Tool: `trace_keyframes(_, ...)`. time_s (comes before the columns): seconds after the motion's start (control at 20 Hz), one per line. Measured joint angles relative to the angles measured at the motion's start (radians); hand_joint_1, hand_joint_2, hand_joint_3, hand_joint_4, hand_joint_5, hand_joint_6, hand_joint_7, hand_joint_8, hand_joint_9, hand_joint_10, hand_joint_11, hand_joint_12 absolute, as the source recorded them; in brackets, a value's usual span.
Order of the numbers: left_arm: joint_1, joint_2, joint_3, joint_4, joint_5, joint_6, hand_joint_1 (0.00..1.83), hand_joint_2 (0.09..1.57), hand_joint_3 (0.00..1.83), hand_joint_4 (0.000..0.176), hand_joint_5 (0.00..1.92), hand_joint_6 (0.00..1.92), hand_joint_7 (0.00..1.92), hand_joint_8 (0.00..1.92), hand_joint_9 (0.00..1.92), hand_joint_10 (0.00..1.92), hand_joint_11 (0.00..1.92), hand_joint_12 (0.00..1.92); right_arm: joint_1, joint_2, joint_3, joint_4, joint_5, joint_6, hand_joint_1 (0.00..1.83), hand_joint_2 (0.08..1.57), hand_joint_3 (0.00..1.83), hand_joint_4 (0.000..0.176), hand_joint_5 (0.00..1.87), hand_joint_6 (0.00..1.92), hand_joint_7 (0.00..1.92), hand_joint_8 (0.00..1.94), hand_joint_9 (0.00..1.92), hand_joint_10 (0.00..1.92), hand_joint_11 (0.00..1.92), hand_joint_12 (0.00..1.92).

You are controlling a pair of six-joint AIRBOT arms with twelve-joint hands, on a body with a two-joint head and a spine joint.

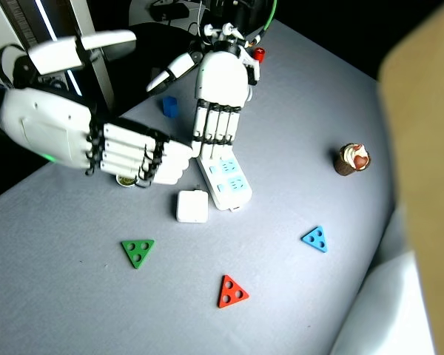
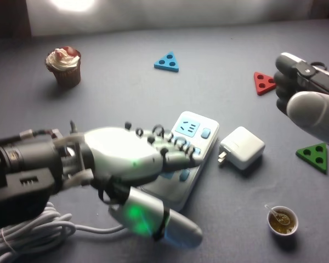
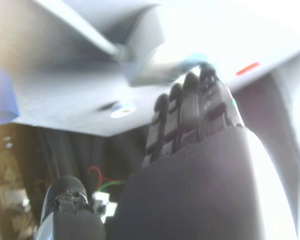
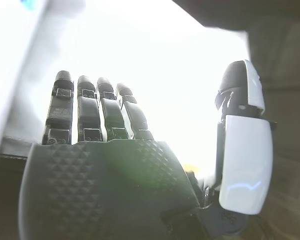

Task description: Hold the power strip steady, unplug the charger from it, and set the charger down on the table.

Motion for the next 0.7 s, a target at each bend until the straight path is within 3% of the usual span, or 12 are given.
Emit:
trace_keyframes(0.15, -0.051, 0.010, -0.014, 0.000, 0.008, 0.000, 0.00, 0.91, 0.00, 0.000, 0.04, 0.00, 0.05, 0.00, 0.03, 0.00, 0.03, 0.02, -0.010, 0.003, -0.012, 0.052, 0.020, -0.003, 0.49, 0.92, 0.00, 0.000, 0.00, 0.00, 0.00, 0.00, 0.00, 0.00, 0.01, 0.05)
trace_keyframes(0.35, -0.104, 0.039, -0.027, 0.002, 0.014, 0.000, 0.00, 0.91, 0.00, 0.000, 0.04, 0.01, 0.04, 0.00, 0.02, 0.00, 0.03, 0.02, -0.010, 0.003, -0.057, 0.241, 0.040, -0.012, 0.56, 0.94, 0.00, 0.000, 0.00, 0.00, 0.02, 0.01, 0.04, 0.01, 0.06, 0.05)
trace_keyframes(0.5, -0.178, 0.066, -0.035, 0.022, 0.056, 0.000, 0.00, 0.91, 0.00, 0.000, 0.05, 0.01, 0.05, 0.01, 0.03, 0.00, 0.03, 0.02, -0.028, 0.005, -0.076, 0.240, 0.046, -0.023, 0.56, 0.93, 0.00, 0.000, 0.01, 0.00, 0.04, 0.01, 0.07, 0.02, 0.09, 0.06)
trace_keyframes(0.7, -0.277, 0.084, -0.045, 0.037, 0.128, 0.001, 0.00, 0.91, 0.00, 0.000, 0.00, 0.00, 0.00, 0.00, 0.00, 0.00, 0.01, 0.01, -0.031, 0.005, -0.085, 0.289, 0.033, -0.119, 0.58, 0.95, 0.01, 0.000, 0.03, 0.00, 0.06, 0.00, 0.07, 0.00, 0.06, 0.07)
